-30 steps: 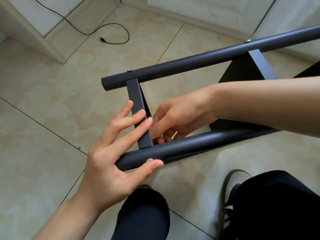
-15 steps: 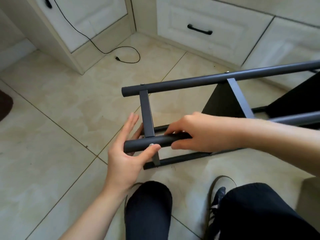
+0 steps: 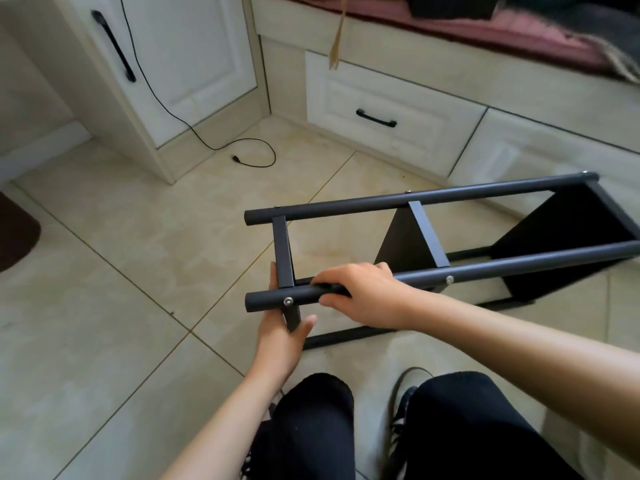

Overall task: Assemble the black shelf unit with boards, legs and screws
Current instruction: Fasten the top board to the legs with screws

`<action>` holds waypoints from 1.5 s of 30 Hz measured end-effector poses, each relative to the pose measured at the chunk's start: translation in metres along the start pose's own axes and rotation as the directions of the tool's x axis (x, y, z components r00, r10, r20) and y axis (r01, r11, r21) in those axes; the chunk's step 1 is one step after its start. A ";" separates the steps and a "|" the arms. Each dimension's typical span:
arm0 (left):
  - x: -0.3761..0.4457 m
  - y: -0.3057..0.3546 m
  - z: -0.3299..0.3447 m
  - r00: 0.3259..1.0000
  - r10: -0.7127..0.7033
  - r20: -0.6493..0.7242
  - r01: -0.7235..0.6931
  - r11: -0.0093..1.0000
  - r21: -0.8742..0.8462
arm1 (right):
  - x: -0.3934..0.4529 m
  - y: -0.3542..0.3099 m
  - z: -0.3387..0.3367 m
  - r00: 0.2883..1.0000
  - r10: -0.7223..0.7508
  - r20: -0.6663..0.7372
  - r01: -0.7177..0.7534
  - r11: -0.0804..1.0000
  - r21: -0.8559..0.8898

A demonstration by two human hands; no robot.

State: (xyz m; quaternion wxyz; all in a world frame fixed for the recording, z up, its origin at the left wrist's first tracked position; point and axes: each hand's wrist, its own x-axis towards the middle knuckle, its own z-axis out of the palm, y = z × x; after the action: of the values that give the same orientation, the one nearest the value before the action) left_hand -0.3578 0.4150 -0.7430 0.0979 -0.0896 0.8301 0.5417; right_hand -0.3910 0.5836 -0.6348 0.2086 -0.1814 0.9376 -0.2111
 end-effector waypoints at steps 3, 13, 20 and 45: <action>0.003 0.006 0.002 0.999 -0.021 -0.026 0.023 0.998 0.059 | 0.002 0.001 -0.005 0.999 0.006 -0.033 -0.006 1.000 0.010; -0.001 0.024 -0.002 0.998 -0.041 -0.046 0.045 0.996 0.076 | 0.003 0.001 -0.014 0.996 0.037 -0.083 -0.032 0.998 0.055; -0.006 0.071 -0.014 0.996 0.058 -0.064 -0.057 0.998 0.029 | -0.012 -0.013 -0.054 0.989 0.056 -0.138 -0.032 0.985 0.170; -0.117 0.310 -0.080 0.869 0.496 0.001 -0.415 0.727 0.547 | -0.159 -0.055 -0.158 0.772 0.136 -0.621 0.407 0.644 0.648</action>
State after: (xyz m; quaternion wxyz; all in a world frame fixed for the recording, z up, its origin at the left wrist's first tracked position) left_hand -0.3291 0.4701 -0.4074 -0.0780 0.1088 0.9476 0.2902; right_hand -0.3161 0.6560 -0.4289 -0.0728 -0.0731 0.7589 -0.6429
